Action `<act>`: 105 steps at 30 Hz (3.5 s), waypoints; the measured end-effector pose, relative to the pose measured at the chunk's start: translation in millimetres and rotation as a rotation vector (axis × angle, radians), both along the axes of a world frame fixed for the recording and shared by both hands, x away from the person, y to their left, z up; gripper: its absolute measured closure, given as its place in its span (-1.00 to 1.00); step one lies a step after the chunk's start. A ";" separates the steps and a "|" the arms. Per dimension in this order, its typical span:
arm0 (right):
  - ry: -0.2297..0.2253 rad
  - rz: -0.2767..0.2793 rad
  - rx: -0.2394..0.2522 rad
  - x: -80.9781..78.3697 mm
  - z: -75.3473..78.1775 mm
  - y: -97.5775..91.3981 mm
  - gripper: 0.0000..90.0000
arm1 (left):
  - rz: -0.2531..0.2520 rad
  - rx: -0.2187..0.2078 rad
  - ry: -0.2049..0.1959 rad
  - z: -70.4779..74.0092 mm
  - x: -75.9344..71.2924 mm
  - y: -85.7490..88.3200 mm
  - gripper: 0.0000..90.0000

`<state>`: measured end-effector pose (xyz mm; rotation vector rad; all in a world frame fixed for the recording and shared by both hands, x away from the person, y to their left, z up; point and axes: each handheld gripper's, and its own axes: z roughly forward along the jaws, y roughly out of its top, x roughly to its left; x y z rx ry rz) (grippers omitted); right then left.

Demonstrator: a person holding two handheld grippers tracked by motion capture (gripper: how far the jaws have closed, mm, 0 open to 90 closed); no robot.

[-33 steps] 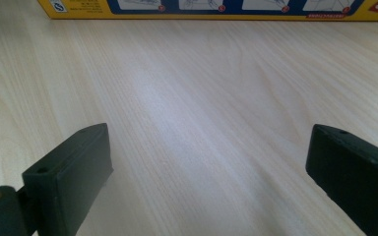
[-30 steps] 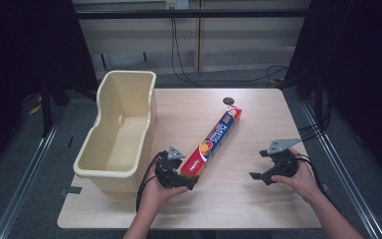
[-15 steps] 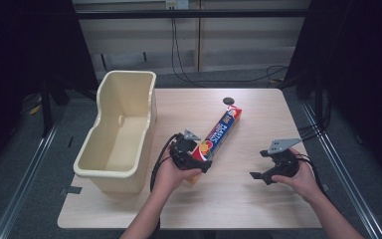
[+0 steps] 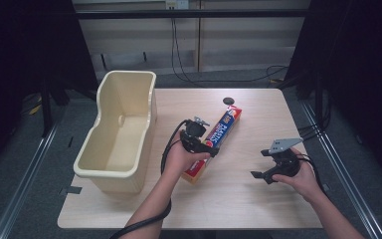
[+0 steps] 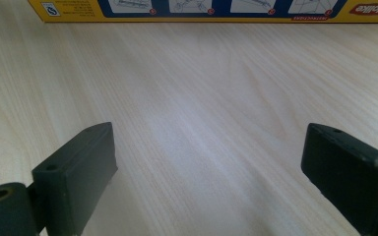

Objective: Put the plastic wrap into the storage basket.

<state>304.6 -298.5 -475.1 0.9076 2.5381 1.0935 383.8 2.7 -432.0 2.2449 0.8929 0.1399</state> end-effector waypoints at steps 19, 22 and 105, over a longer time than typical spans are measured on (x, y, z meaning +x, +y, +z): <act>-0.002 -0.002 0.010 0.6 2.1 -1.8 -0.86 | -0.010 -0.011 0.046 -7.1 33.5 -16.1 -0.56; 0.003 0.001 0.012 0.7 1.7 -1.4 -0.86 | -0.002 0.013 0.047 -8.1 36.6 -21.0 -0.54; -0.017 -0.010 0.040 1.1 7.3 -2.4 -0.84 | 0.094 0.261 0.330 13.4 56.0 -44.0 -0.09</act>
